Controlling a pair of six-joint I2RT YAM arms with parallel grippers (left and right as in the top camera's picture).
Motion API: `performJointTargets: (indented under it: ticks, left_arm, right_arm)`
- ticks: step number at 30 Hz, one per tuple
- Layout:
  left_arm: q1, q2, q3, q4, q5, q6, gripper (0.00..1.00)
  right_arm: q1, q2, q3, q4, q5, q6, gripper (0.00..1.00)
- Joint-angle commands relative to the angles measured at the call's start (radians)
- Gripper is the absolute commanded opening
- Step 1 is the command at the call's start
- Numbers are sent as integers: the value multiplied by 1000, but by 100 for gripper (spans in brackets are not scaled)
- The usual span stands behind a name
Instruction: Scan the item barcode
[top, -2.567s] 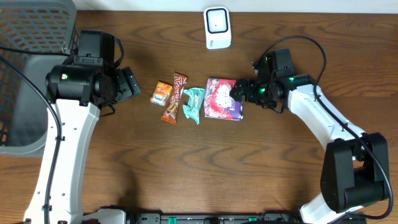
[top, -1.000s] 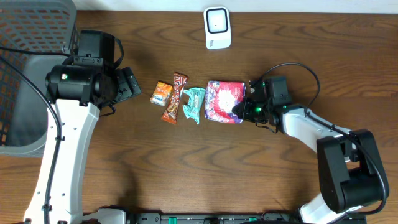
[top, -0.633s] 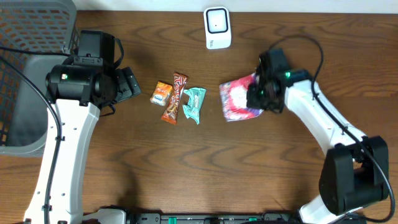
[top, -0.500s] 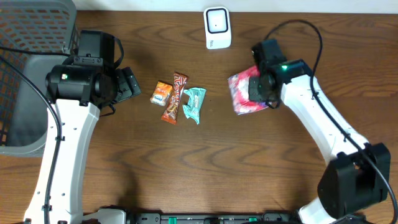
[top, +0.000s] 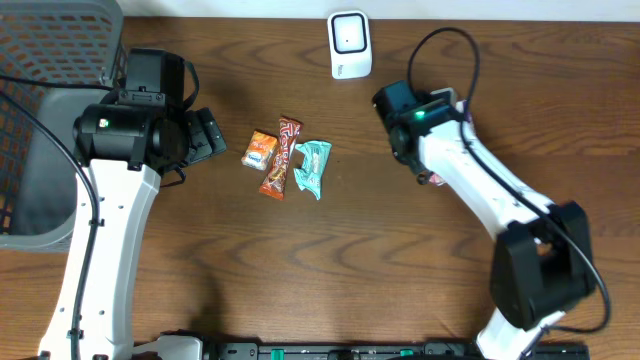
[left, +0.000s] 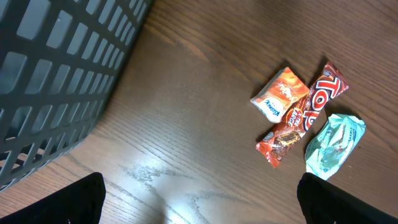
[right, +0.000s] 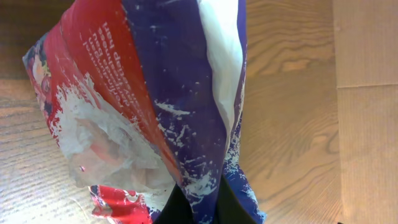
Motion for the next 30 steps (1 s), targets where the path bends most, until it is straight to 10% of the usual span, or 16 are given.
performJointTargets:
  ticks: [1,5,9,19,30]
  left_arm:
    - [0,3,3,-3,-6,-10,98]
    - [0,3,3,-3,-6,-10,98]
    - [0,3,3,-3,-6,-10,98]
    - [0,3,3,-3,-6,-10,98]
    - [0,3,3,-3,-6,-10,98]
  right_arm:
    - [61,50,-3,22,44,27,4]
    - [143,81,-2,63,-39,27,48]
    - [230,72,27,107,-136,27,62]
    - [285,72,381,-17,-244,26,84]
    - [8,75,479,-166,-542,-42,94]
